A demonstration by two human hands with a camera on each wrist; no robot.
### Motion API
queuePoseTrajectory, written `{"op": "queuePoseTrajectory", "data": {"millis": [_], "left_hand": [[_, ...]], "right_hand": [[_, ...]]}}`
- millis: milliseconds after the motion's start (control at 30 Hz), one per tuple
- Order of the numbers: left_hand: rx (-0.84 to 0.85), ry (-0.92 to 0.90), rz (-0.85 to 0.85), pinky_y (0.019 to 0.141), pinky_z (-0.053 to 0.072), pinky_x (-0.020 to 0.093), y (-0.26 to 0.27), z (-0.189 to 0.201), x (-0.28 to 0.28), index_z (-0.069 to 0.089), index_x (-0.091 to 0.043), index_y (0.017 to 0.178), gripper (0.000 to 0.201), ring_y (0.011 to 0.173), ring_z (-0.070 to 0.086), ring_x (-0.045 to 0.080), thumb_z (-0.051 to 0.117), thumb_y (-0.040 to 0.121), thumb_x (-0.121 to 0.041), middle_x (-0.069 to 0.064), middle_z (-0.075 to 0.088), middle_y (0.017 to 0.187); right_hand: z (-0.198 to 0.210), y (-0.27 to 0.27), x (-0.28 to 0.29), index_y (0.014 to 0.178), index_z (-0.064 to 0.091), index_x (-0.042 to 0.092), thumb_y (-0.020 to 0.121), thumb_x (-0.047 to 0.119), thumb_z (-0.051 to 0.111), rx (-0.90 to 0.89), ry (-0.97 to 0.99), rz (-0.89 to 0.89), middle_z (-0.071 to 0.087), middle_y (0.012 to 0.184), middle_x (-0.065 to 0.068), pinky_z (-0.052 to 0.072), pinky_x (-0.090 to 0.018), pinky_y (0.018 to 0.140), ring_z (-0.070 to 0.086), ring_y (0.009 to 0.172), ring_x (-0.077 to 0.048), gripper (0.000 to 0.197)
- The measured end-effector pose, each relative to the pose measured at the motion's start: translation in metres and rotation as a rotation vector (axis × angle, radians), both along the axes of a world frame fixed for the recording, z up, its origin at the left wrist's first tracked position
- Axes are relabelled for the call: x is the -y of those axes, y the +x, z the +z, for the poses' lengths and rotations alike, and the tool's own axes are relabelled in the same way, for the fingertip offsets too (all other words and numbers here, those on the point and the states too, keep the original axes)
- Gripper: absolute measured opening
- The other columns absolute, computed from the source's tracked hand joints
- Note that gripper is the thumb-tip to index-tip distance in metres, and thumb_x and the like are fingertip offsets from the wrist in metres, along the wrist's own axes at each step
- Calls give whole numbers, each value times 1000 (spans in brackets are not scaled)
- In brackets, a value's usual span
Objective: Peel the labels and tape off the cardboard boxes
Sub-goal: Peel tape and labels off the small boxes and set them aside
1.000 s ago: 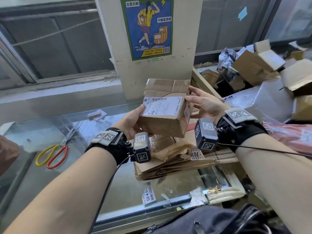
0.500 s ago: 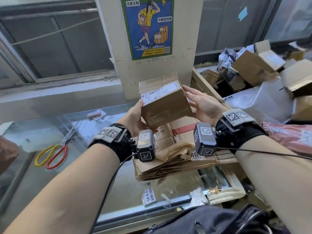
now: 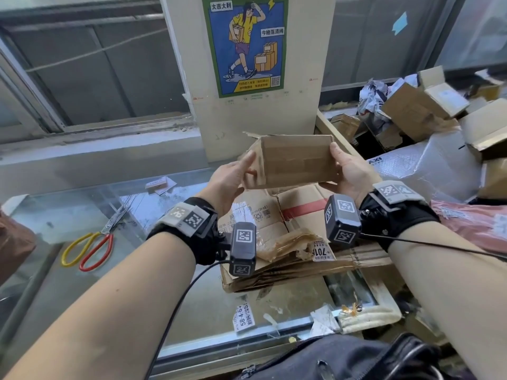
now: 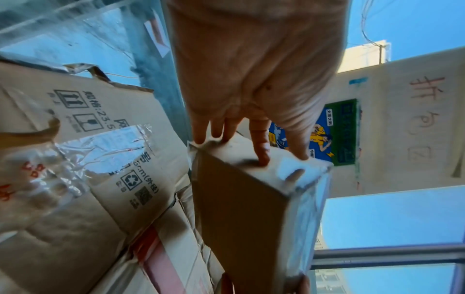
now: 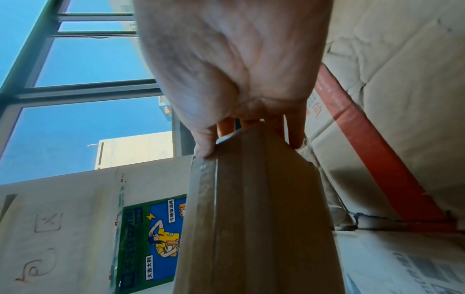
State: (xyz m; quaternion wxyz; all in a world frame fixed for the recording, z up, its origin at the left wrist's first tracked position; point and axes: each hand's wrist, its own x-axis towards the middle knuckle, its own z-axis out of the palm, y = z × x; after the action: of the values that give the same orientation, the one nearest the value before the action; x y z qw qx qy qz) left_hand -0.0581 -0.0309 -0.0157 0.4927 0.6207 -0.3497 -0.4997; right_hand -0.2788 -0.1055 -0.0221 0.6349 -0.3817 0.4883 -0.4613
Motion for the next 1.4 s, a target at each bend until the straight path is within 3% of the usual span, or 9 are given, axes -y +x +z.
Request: {"op": "queuePoseTrajectory", "data": {"millis": [133,300,400,633,833,933,1133,1300,1400], "left_hand": [[190,-126,9,71,43,22,-12,9,-1,57,-19,79,26,74,56,8,67,87,-41,-3,64,86],[523,-253,-17,113,30,46,-17,20,-2,45,-37,133,65,136,32,22,70,77,-58,1,38,147],[787,-184,-137,117,8,53,-26,34,-4,38,-49,139,63,146,-2,26,55,82,-67,-4,11,161],[731,-29,-228,110,35,48,-17,45,-1,56,-54,121,72,136,27,29,82,55,-63,1,32,143],[887,7,-165,111,27,35,-25,35,0,60,-38,125,66,130,25,27,84,64,-50,7,35,135],[907,75,-227,114,24,38,-23,35,2,57,-38,130,73,136,22,27,83,64,-52,4,27,146],[924,40,-426,116,26,38,-23,43,10,54,-31,134,74,140,32,19,85,67,-38,-3,32,153],[1132,43,-582,119,5,50,-41,49,11,43,-36,142,68,142,30,18,72,80,-34,-10,38,151],[1034,26,-724,116,22,39,-52,50,13,36,-27,147,72,140,30,20,70,84,-28,-2,31,154]], "right_hand": [[-7,2,-4,97,60,18,95,40,52,11,35,-20,57,119,-8,53,-43,81,57,108,-27,23],[-12,3,-9,97,56,15,101,28,43,50,89,-23,55,92,-7,55,-32,47,56,79,-21,19],[-17,7,-13,96,58,15,103,20,36,10,92,-1,53,84,-7,50,-36,55,53,72,-20,24],[-18,4,-16,99,57,22,103,24,34,-196,118,138,50,80,-5,34,-23,49,48,59,-14,24],[-1,14,-16,123,58,15,91,53,49,-191,61,259,62,115,-6,50,-41,85,56,108,-26,50],[6,16,-16,142,41,19,86,40,66,-274,-76,310,50,136,-2,45,-42,99,52,123,-25,65],[11,18,-24,152,12,21,82,-3,66,-205,-84,457,23,155,-11,58,-26,71,52,123,-27,91],[6,16,-25,152,12,26,79,-1,69,-183,-62,500,34,149,-9,56,-34,70,55,118,-27,96],[5,21,-26,148,25,21,80,-3,68,-143,-50,398,55,127,-7,54,-29,64,63,99,-18,84]]}}
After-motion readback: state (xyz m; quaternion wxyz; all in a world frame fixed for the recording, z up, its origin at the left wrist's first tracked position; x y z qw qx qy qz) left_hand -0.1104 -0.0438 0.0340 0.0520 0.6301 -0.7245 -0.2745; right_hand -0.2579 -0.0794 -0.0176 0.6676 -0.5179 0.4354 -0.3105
